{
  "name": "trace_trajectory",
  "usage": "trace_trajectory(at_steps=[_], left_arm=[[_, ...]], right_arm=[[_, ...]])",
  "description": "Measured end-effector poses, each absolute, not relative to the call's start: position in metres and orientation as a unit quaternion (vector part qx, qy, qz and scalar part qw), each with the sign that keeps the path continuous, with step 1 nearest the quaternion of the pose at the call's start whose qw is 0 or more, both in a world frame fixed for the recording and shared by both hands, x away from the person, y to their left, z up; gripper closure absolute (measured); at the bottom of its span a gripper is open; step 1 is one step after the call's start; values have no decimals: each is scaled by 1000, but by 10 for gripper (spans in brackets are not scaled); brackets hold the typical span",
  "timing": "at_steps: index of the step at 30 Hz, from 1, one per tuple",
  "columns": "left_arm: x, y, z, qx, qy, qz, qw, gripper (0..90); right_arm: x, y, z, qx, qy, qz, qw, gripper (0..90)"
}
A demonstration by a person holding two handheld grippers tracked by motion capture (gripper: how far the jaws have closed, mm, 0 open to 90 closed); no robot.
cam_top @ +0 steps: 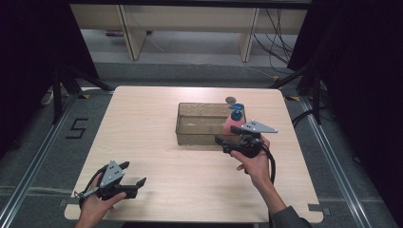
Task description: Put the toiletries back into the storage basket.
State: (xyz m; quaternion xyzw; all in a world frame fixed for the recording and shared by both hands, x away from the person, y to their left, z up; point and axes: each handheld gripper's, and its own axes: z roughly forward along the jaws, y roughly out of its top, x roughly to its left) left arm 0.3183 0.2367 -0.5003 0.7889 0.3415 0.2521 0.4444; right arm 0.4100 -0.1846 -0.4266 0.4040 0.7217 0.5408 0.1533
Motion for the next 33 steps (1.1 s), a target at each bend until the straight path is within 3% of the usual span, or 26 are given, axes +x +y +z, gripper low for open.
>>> trace_trajectory(at_steps=[23,24,28,30,33], left_arm=[[319,237,-500,789,341,253,444,148],[319,236,-501,786,344,252,447,148],[319,236,-502,785,349,249,447,148],[319,236,-503,786,350,247,446,148],[319,236,-502,783,354,247,447,148]], right_arm=[[396,-189,-435,390,729,542,153,201],[394,-188,-435,403,725,543,134,201],[393,-190,-438,392,731,542,134,193],[393,-191,-440,380,734,541,158,186],[390,-189,-441,383,737,538,141,177]])
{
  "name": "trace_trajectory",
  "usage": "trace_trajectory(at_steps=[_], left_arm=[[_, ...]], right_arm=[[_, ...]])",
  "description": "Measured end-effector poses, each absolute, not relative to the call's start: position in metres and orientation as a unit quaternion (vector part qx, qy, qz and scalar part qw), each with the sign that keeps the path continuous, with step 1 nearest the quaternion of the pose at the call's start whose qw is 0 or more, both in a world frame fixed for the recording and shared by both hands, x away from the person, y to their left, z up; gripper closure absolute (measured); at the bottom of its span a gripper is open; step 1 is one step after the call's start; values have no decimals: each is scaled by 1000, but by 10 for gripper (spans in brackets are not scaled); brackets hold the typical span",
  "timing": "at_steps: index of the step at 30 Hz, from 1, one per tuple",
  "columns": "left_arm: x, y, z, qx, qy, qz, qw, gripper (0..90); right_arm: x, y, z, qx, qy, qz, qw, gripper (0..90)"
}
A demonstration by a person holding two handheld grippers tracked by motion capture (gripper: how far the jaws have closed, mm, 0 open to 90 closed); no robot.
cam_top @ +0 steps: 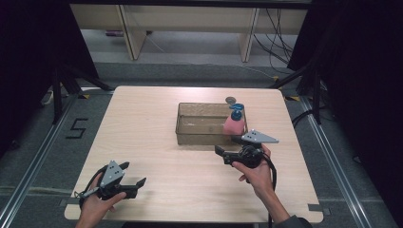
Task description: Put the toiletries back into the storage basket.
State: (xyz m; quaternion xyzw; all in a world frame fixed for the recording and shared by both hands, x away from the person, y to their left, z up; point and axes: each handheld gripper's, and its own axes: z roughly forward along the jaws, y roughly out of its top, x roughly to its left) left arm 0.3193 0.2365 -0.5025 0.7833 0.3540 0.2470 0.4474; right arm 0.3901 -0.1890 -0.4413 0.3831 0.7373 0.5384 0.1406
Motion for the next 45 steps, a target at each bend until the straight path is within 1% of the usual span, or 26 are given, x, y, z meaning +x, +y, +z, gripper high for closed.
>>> trace_trajectory(at_steps=[4,6,7,8,12,14,15,16,19,20,22,23,24,25,26,27,30,31,32,33,36,37,40,41,42,45], left_arm=[[320,237,-502,782,353,247,450,148],[320,238,-502,783,352,249,449,148],[320,239,-502,783,351,250,449,148],[320,238,-502,782,352,249,450,148],[318,237,-501,784,355,247,445,148],[319,238,-501,785,349,252,447,148],[319,239,-500,785,348,253,446,148],[320,239,-500,783,349,254,447,148],[319,238,-500,784,348,252,448,148],[318,238,-501,782,351,249,450,148],[317,238,-501,785,349,247,449,148],[317,237,-501,783,350,248,450,148],[317,238,-501,783,350,247,451,148],[317,238,-501,783,350,246,451,148],[318,237,-501,783,348,246,453,148],[318,237,-501,784,347,247,451,148],[317,237,-501,784,348,245,452,148],[317,237,-501,783,347,248,453,148],[317,237,-501,784,346,249,452,148],[317,237,-501,783,346,249,452,148],[317,237,-501,783,347,249,453,148],[317,237,-501,783,346,249,453,148],[317,237,-501,783,349,246,453,148],[317,237,-501,784,348,247,452,148],[317,237,-501,784,347,247,452,148],[317,237,-501,784,346,249,452,148]], right_arm=[[388,-189,-444,373,740,539,155,170],[387,-188,-445,373,737,542,155,167],[384,-187,-445,381,736,541,142,167],[385,-188,-446,373,740,540,149,166],[381,-189,-449,378,739,539,142,165],[381,-190,-450,372,742,540,143,164],[382,-191,-451,364,743,539,156,163],[380,-191,-450,373,740,538,156,162],[379,-193,-449,373,745,533,143,162],[379,-194,-450,370,742,535,165,162],[375,-194,-450,385,737,538,141,161],[376,-195,-451,372,742,536,156,161],[375,-195,-451,380,739,535,150,161],[374,-197,-451,376,746,527,157,161],[372,-197,-451,376,745,532,146,161],[372,-197,-452,373,741,538,152,161],[368,-199,-452,377,740,538,145,162],[368,-201,-452,371,743,535,154,162],[365,-201,-451,383,743,530,141,162],[365,-202,-452,375,744,533,148,163],[362,-203,-454,379,745,531,138,164],[363,-204,-456,371,745,533,151,164],[360,-206,-456,371,751,528,143,164],[359,-206,-456,377,747,528,148,165],[357,-205,-456,384,741,533,138,165],[355,-206,-458,386,741,531,139,165]])
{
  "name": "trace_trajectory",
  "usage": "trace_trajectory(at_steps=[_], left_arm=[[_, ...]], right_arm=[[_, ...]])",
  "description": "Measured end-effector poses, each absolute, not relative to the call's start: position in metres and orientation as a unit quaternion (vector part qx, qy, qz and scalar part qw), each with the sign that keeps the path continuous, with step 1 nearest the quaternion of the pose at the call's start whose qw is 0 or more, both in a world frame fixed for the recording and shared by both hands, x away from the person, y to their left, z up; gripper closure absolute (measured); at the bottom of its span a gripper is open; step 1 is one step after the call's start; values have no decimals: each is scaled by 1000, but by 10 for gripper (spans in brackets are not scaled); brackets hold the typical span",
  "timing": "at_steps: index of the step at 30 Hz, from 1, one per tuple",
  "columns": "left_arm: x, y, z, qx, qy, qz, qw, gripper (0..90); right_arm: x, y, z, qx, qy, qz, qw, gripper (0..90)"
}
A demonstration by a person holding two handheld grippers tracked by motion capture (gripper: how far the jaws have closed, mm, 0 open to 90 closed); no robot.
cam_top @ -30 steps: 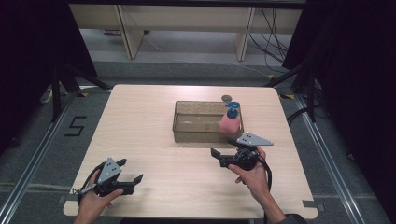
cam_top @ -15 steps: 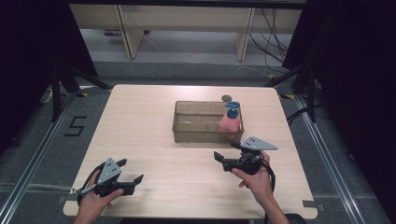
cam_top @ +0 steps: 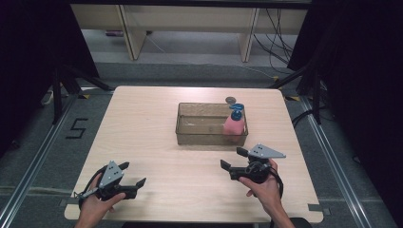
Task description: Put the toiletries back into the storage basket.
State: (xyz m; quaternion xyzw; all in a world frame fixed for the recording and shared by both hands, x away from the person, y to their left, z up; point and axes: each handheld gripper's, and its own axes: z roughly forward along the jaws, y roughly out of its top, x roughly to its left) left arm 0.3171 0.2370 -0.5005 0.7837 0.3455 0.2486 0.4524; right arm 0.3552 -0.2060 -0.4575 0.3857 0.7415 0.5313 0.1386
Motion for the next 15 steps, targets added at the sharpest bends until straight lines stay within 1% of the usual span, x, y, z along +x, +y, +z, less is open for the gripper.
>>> trace_trajectory(at_steps=[2,3,4,6,7,9,11,12,13,14,15], left_arm=[[317,237,-501,784,346,249,452,148],[317,237,-501,783,345,249,453,148],[317,237,-500,783,345,249,453,148],[317,237,-500,783,346,249,454,148],[317,237,-500,783,346,249,454,148],[317,237,-501,783,346,248,454,148],[317,237,-501,783,346,248,454,148],[317,237,-501,783,347,248,453,148],[317,237,-501,783,347,248,453,148],[317,237,-501,783,348,247,453,148],[317,237,-501,783,347,248,453,148]], right_arm=[[355,-207,-458,378,745,531,140,165],[353,-207,-458,384,743,532,132,165],[354,-208,-458,372,746,534,140,165],[351,-208,-459,380,743,535,130,165],[352,-209,-459,372,748,531,142,165],[348,-209,-460,383,745,531,128,165],[349,-210,-461,371,750,529,138,164],[346,-210,-460,381,746,529,131,163],[347,-212,-461,367,749,531,150,164],[344,-210,-461,382,746,530,129,163],[345,-211,-462,373,749,530,139,163]])
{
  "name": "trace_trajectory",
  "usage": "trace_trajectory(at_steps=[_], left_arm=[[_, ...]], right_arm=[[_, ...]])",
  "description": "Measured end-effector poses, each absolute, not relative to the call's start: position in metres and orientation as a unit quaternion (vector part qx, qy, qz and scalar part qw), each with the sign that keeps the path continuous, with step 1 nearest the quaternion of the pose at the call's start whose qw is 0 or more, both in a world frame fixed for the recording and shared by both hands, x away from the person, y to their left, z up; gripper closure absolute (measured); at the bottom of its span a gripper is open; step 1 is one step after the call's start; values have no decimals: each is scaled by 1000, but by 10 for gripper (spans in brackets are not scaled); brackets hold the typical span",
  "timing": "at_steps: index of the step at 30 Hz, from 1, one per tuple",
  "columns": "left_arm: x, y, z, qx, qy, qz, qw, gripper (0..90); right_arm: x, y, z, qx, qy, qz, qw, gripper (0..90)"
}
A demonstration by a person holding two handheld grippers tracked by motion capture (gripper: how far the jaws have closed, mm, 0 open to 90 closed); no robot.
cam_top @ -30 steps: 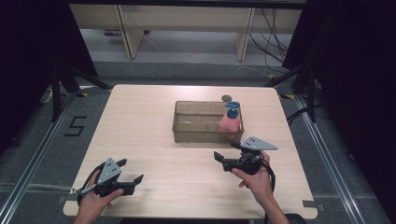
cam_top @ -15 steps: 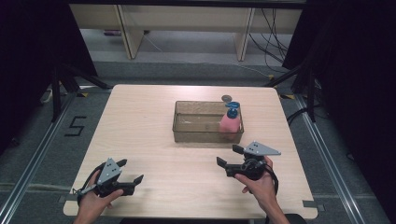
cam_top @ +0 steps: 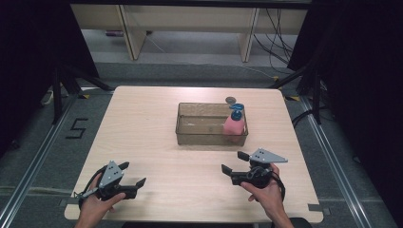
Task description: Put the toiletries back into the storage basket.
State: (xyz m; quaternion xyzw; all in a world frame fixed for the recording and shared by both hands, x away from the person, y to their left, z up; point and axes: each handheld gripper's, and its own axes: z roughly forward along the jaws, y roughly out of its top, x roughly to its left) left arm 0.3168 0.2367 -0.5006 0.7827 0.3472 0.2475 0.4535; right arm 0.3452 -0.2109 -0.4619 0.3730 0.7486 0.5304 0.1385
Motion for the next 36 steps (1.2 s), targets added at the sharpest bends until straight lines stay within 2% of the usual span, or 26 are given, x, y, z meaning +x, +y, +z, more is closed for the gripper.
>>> trace_trajectory(at_steps=[2,5,6,7,9,12,25,27,36], left_arm=[[317,237,-500,783,346,248,454,148],[317,237,-500,783,346,249,454,148],[317,237,-500,782,346,248,454,148],[317,237,-501,782,347,248,454,148],[317,236,-501,783,347,245,454,148],[317,237,-500,782,347,248,454,148],[317,236,-501,784,346,247,452,148],[317,236,-501,785,345,246,451,148],[317,236,-501,786,344,246,451,148]], right_arm=[[341,-211,-461,389,749,522,125,162],[341,-213,-464,370,754,526,134,160],[338,-211,-465,380,751,527,120,160],[339,-214,-465,366,760,519,136,160],[338,-214,-467,364,760,521,135,161],[335,-215,-469,367,761,522,120,161],[323,-221,-475,368,765,514,125,159],[320,-220,-476,376,763,514,112,159],[315,-223,-478,368,777,493,134,159]])
